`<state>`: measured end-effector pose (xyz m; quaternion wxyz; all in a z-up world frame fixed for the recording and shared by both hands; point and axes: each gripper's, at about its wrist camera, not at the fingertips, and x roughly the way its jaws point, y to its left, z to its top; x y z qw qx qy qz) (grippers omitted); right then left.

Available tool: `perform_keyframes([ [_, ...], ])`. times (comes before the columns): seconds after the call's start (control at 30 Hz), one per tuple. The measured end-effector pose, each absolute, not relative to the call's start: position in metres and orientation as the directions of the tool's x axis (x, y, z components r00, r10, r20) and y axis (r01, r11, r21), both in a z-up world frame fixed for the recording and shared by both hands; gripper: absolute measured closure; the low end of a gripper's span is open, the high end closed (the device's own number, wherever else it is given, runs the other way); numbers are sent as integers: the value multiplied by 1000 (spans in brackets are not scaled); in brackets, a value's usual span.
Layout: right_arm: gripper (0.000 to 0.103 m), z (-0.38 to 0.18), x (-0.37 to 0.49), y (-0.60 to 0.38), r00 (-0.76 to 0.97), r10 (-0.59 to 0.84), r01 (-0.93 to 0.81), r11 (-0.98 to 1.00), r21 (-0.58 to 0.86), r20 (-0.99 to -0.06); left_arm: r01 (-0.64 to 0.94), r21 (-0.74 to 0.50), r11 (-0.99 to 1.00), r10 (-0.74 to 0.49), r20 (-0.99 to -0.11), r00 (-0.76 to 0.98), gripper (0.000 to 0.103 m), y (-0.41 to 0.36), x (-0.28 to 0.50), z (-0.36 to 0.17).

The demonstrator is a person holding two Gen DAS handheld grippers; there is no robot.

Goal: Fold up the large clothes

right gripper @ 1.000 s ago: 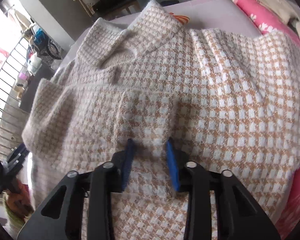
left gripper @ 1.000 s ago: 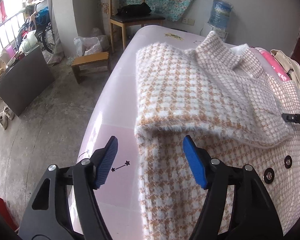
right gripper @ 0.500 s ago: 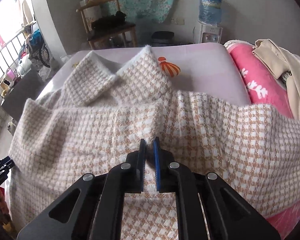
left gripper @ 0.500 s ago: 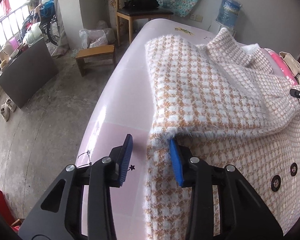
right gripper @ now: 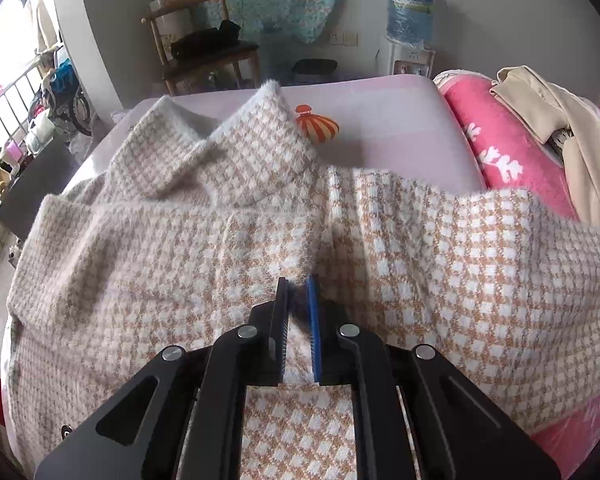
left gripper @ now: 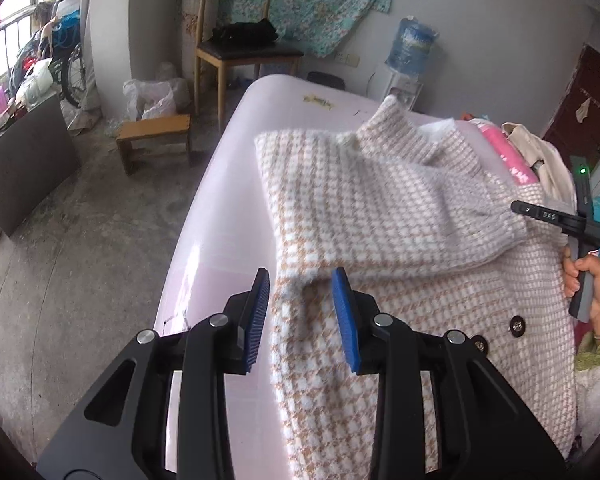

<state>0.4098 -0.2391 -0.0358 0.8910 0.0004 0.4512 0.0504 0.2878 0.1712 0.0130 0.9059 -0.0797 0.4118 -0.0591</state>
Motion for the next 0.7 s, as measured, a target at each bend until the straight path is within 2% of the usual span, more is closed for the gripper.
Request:
perform_keyframes([
  [0.1,94,-37,410,-233,592,56,-84,996,8,-804,98,-236,967,-242,-718,652,72,158,315,18],
  [0.17,94,-40,411,-233,585,41,-68,998,1,-810,103,-274,956,-279,-743,609,72,151,339,4],
  [0.3,94,-30,401,-236,613,81,-103,994,22,-786,47,-253,966,-243,-837,490,76,146,366,-42],
  [0.5,91,-24,405,-230,584,193,-187,977,100,-788,79,-241,967,-247,-822,513,72,145,368,-23],
  [0.53,90,-23,407,-224,585,201,-202,974,99,-786,88,-231,969,-242,-814,528,71,145,373,-16],
  [0.63,74,-28,421,-200,582,217,-256,964,78,-784,90,-233,968,-244,-810,533,62,145,410,-10],
  [0.7,70,-41,435,-193,565,188,-252,966,48,-803,53,-181,982,-182,-832,524,61,148,436,-22],
])
